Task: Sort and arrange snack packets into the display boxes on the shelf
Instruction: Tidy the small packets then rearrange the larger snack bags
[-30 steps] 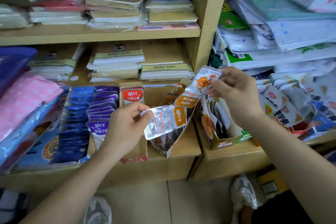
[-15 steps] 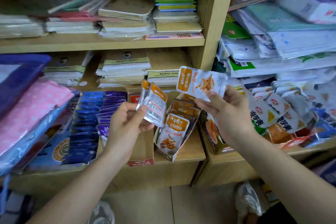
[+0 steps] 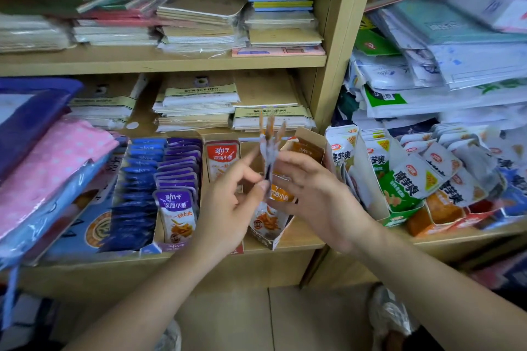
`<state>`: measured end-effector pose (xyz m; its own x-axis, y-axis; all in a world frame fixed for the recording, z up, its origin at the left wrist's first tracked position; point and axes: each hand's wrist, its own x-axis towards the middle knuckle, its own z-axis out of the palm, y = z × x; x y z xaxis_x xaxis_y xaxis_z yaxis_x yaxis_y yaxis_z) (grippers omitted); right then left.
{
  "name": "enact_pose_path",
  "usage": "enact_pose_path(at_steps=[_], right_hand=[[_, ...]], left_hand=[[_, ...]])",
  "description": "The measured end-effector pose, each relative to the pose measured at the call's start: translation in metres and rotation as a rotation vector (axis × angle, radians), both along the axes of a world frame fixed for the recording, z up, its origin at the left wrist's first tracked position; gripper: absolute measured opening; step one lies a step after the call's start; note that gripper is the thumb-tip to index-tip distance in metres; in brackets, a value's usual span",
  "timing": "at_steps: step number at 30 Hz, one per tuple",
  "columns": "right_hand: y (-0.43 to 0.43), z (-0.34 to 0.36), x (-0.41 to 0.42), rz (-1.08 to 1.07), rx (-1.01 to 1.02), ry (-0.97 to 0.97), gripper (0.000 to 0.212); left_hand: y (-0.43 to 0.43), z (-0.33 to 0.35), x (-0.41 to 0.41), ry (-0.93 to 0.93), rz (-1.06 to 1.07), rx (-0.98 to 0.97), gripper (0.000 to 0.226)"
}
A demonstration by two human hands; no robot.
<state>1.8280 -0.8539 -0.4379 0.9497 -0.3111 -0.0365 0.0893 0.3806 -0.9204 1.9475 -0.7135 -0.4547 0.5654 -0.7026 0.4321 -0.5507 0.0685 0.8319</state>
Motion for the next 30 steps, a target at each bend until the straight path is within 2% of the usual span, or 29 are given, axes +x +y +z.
enact_pose_path(at_steps=[3, 6, 8, 11, 13, 15, 16, 17, 22, 24, 30], right_hand=[[-0.007, -0.001, 0.005, -0.096, 0.117, 0.05, 0.08], [-0.012, -0.007, 0.005, -0.205, 0.106, 0.047, 0.063], [-0.014, -0.01, 0.003, -0.225, 0.035, 0.044, 0.051], [-0.014, -0.008, 0.001, -0.271, -0.08, 0.063, 0.045], [-0.012, -0.008, 0.001, -0.291, -0.123, 0.07, 0.046], [-0.01, -0.009, 0.001, -0.278, -0.22, 0.072, 0.046], [-0.009, -0.01, 0.001, -0.272, -0.281, 0.078, 0.044], [-0.008, -0.011, 0.002, -0.276, -0.345, 0.088, 0.041], [-0.011, -0.018, 0.006, -0.407, -0.844, 0.229, 0.026], [-0.009, -0.021, 0.007, -0.402, -0.876, 0.267, 0.028], [-0.005, -0.037, 0.007, -0.351, -0.975, 0.344, 0.032]], left_hand=[[0.0, -0.002, -0.005, -0.338, -0.004, 0.062, 0.017], [0.0, -0.004, -0.009, -0.55, -0.025, 0.15, 0.018], [0.0, -0.005, -0.012, -0.502, -0.058, 0.122, 0.022], [0.0, 0.002, -0.008, -0.248, 0.062, -0.027, 0.024], [-0.003, 0.011, 0.0, 0.016, 0.205, 0.005, 0.046], [-0.006, 0.02, 0.007, 0.356, 0.121, 0.105, 0.069], [-0.007, 0.021, 0.01, 0.459, 0.037, 0.116, 0.066], [-0.009, 0.022, 0.014, 0.459, -0.021, 0.117, 0.057], [-0.015, 0.025, 0.032, 0.07, -0.044, 0.188, 0.043], [-0.018, 0.023, 0.04, 0.025, -0.063, 0.245, 0.036], [-0.019, 0.017, 0.05, -0.034, -0.131, 0.344, 0.033]])
